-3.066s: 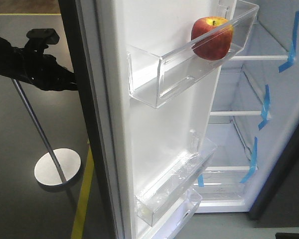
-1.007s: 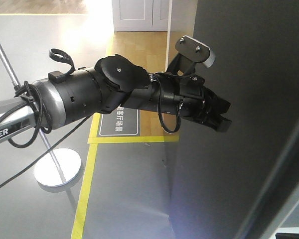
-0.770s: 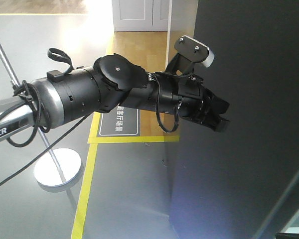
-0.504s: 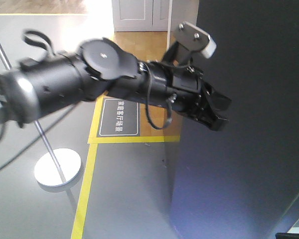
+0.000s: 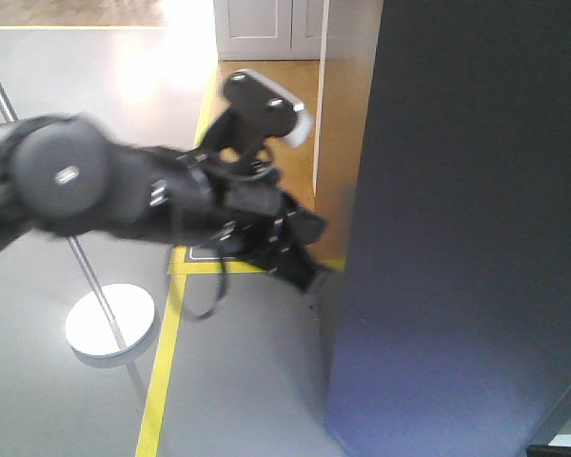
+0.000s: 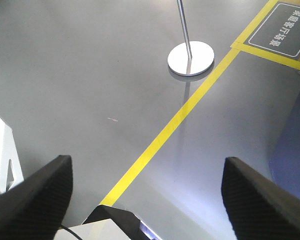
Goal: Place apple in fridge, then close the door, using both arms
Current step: 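Pull the left gripper back from the closed door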
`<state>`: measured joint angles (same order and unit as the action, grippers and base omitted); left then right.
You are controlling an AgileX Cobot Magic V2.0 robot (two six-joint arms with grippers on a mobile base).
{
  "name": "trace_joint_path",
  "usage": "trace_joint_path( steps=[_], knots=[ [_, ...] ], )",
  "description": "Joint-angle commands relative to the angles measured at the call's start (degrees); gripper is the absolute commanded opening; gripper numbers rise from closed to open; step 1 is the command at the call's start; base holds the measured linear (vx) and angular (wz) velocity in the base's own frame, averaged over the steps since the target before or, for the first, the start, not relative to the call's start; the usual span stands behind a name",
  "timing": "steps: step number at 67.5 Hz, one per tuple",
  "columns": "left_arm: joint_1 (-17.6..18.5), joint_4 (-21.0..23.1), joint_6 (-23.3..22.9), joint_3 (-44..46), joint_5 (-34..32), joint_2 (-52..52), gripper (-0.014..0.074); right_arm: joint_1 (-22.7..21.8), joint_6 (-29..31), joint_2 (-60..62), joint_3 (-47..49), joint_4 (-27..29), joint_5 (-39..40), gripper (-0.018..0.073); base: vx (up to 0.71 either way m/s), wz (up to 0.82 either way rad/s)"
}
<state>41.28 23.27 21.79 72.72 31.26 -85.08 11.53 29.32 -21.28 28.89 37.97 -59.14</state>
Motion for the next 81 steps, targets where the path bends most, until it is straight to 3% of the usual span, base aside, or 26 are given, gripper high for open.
trace_joint_path(
  steps=[1, 22, 31, 45, 55, 62, 81],
  knots=[
    [0.0, -5.2, -6.2, -2.6, -5.2, 6.1, -0.0006, 0.0, 0.4, -0.5, 1.4, 2.2, 2.2, 0.0579, 0.0, 0.0],
    [-0.1, -32.4, -35.0, -14.7, -2.0, 18.2, -0.0006, 0.0, 3.2, -0.5, 1.4, 0.7, 2.7, 0.0579, 0.0, 0.0],
    [-0.1, -37.6, -42.3, -19.6, 0.2, 22.8, -0.0006, 0.0, 3.2, -0.5, 1.4, -2.7, 4.6, 0.0579, 0.0, 0.0],
    [-0.1, -38.5, -43.0, -25.2, -0.1, 27.4, -0.0006, -0.1, 1.4, -0.5, 1.4, -6.0, 11.1, 0.0567, 0.0, 0.0],
    [-0.1, -38.5, -43.1, -25.8, 0.7, 27.1, -0.0006, -0.1, -3.2, -0.5, 1.4, -10.5, 15.3, 0.0498, 0.0, 0.0],
    [-0.1, -38.1, -43.0, -25.8, 0.7, 27.2, -0.0006, -0.1, -5.9, -0.5, 1.4, -13.6, 17.0, 0.0401, 0.0, 0.0],
    [-0.1, -38.1, -43.0, -25.8, 0.7, 27.2, -0.0006, -0.1, -6.3, -1.6, 1.4, -19.3, 23.1, 0.0017, 0.0, 0.0]
  ],
)
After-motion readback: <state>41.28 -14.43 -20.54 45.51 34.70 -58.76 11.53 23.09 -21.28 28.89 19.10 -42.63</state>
